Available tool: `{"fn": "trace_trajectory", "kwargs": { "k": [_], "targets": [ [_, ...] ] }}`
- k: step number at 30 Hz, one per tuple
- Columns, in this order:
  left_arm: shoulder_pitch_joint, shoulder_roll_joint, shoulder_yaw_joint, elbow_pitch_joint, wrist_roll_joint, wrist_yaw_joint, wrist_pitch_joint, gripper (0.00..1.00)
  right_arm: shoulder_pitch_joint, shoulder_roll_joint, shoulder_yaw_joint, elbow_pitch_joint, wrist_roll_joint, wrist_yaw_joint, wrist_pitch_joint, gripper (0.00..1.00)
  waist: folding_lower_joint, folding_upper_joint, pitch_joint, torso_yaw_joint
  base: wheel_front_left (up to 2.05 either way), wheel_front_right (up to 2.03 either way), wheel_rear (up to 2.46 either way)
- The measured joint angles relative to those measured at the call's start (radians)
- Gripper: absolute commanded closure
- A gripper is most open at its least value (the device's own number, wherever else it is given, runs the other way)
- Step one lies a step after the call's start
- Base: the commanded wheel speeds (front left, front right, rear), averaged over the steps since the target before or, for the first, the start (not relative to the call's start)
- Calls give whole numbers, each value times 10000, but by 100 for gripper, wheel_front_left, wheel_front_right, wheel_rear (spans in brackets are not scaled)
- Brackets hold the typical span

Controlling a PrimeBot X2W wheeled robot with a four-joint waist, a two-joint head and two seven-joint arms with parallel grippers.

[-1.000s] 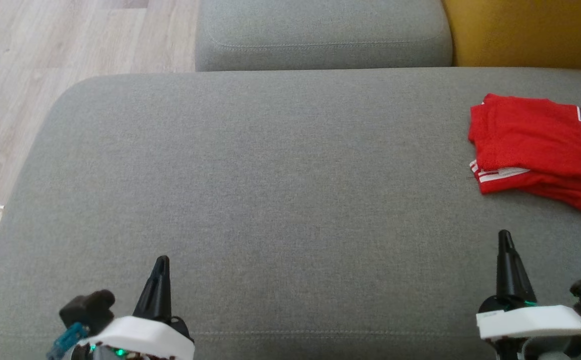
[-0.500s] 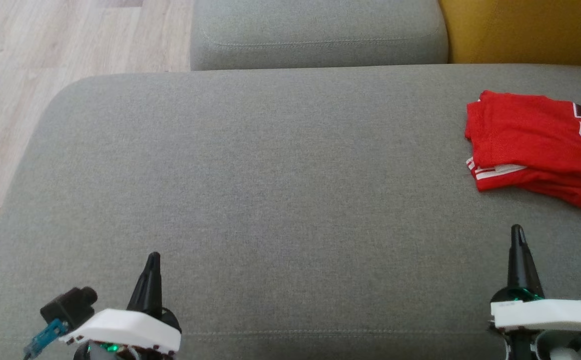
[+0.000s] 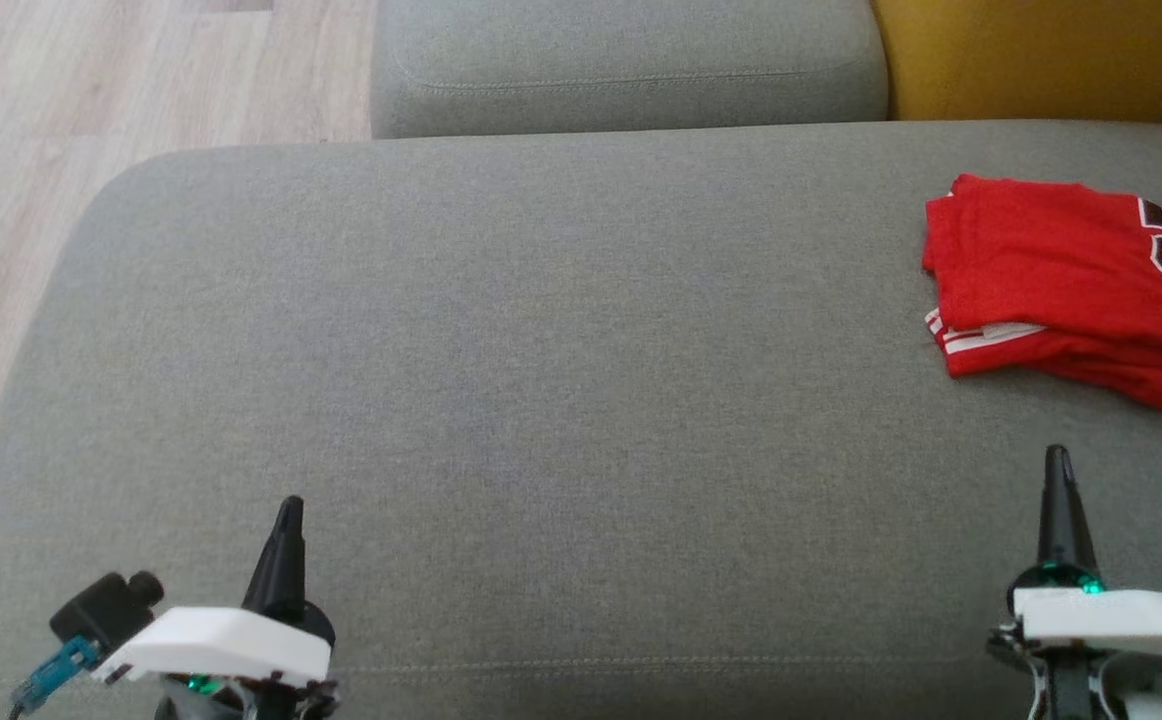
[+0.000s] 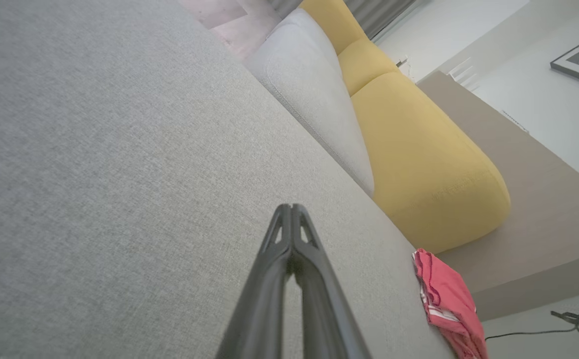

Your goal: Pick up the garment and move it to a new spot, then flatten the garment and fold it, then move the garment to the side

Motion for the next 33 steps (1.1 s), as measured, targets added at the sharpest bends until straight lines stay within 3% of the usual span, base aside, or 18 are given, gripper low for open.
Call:
{"fn": "trace_trajectory", "kwargs": {
  "k": [33],
  "targets": [
    [-611,-15,989,510,-4295,-591,959,100,-486,-12,-702,0,4219,0,965,100,0,0,115,-259,0,0,0]
  ]
}}
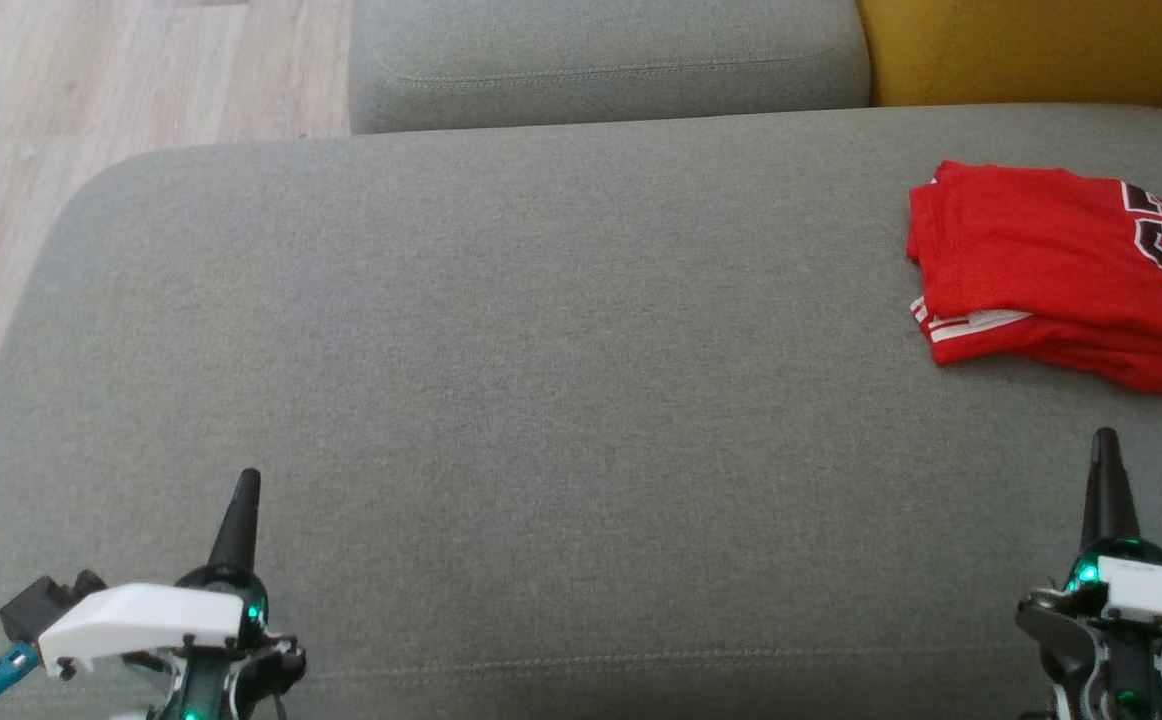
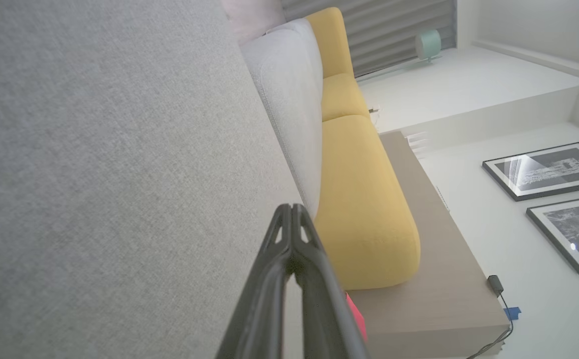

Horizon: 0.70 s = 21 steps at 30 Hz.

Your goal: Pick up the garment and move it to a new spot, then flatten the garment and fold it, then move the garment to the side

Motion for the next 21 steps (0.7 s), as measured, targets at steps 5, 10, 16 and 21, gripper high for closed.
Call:
{"fn": "trace_trajectory", "kwargs": {
  "k": [5,10,16,21],
  "targets": [
    [-135,-4,192,63,-619,-171,155,100,-51,0,-128,-4,610,0,153,100,0,0,17,-38,0,0,0],
    [-211,-12,313,165,-1250,-240,316,100,-71,0,-219,-4,1221,0,268,100,0,0,34,-76,0,0,0],
    [-363,-31,535,244,-1988,-347,476,100,-244,0,-347,-6,1929,0,454,100,0,0,53,-121,0,0,0],
    [-410,-42,631,301,-2493,-428,594,100,-247,0,-464,-4,2437,0,575,100,0,0,68,-152,0,0,0]
  ]
}}
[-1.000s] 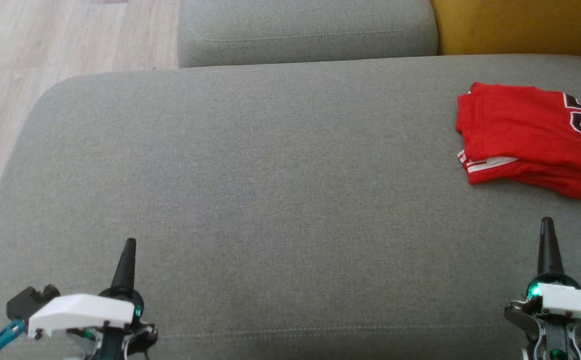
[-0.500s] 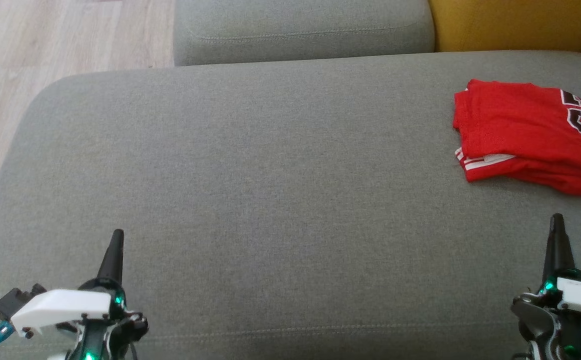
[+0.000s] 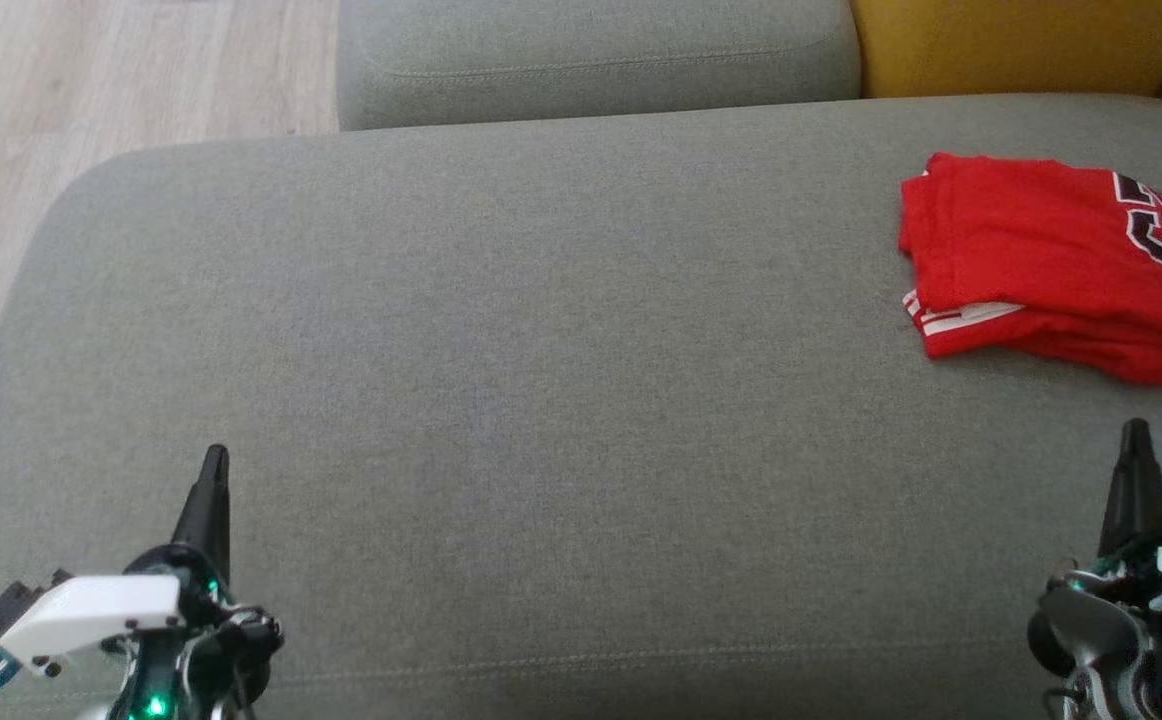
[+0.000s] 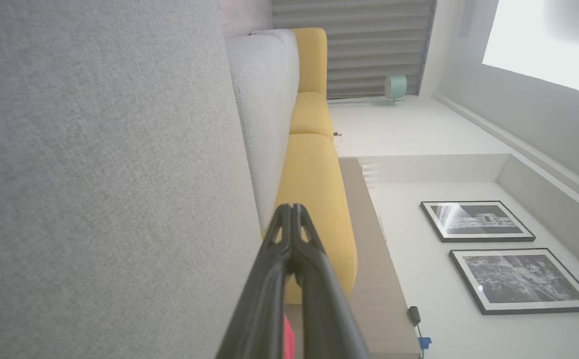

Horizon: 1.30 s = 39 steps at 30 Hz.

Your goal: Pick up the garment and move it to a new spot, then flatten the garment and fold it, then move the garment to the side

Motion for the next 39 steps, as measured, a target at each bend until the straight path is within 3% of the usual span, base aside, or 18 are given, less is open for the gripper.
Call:
{"fn": "trace_trajectory", "kwargs": {
  "k": [6,39],
  "targets": [
    [-153,-25,184,71,-581,-84,134,100,-15,0,-88,0,587,0,128,100,0,0,14,-31,0,0,0],
    [-172,-128,301,71,-573,-84,221,100,-20,17,-209,0,583,0,207,100,0,0,13,-30,0,0,0]
  ]
}}
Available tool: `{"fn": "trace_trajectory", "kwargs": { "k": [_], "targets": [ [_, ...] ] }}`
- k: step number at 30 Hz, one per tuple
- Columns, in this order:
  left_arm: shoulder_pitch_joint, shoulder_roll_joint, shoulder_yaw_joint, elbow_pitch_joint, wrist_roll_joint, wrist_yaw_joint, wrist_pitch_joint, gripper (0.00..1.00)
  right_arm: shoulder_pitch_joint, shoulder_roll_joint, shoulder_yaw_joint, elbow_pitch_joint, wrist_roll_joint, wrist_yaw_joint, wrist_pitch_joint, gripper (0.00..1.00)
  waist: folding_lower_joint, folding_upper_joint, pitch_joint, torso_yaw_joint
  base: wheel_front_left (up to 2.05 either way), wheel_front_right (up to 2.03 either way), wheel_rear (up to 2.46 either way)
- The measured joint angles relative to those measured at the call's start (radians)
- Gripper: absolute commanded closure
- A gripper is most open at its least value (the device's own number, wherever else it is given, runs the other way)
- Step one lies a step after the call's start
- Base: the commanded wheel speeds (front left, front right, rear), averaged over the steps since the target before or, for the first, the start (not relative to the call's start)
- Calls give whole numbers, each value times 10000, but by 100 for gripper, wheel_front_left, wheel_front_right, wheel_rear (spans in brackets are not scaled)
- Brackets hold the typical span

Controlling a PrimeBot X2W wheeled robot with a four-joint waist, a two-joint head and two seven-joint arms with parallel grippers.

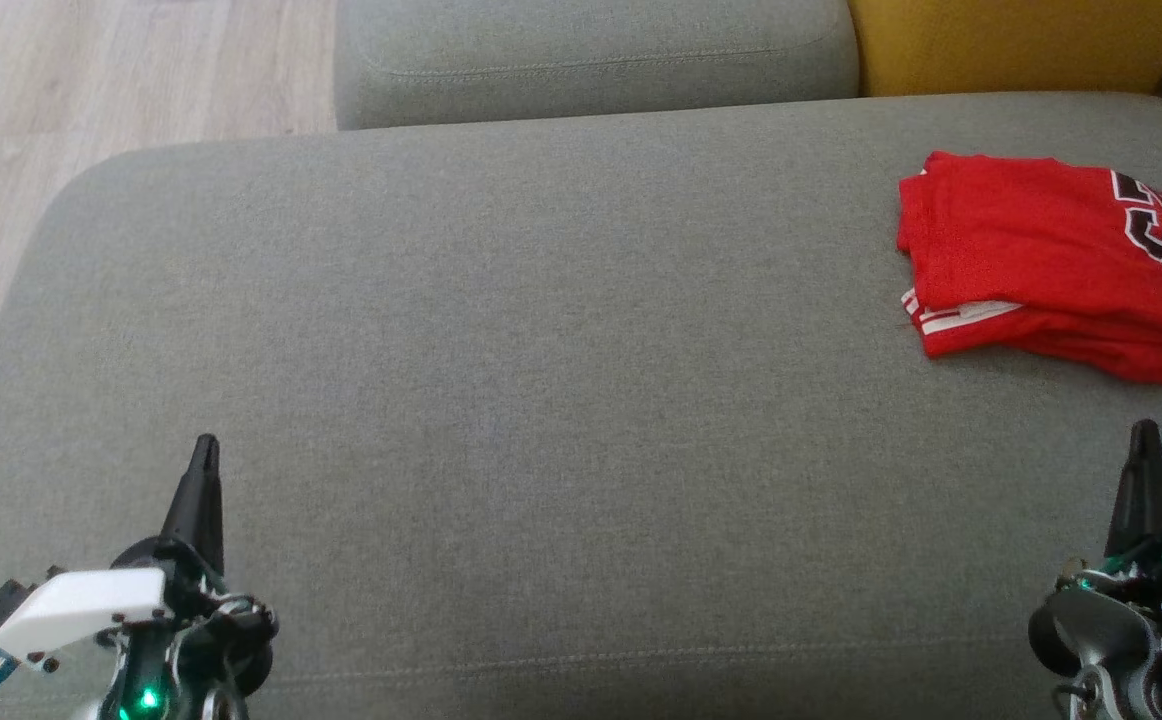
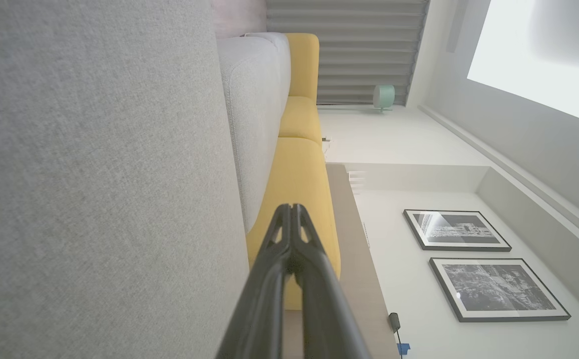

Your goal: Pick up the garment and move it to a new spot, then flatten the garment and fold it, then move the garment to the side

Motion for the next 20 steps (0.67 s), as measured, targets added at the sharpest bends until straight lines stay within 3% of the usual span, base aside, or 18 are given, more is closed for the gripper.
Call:
{"fn": "trace_trajectory", "kwargs": {
  "k": [20],
  "targets": [
    [0,-42,42,2,15,0,75,100,-1,19,-73,0,-48,0,84,100,0,0,0,0,0,0,0]
  ]
}}
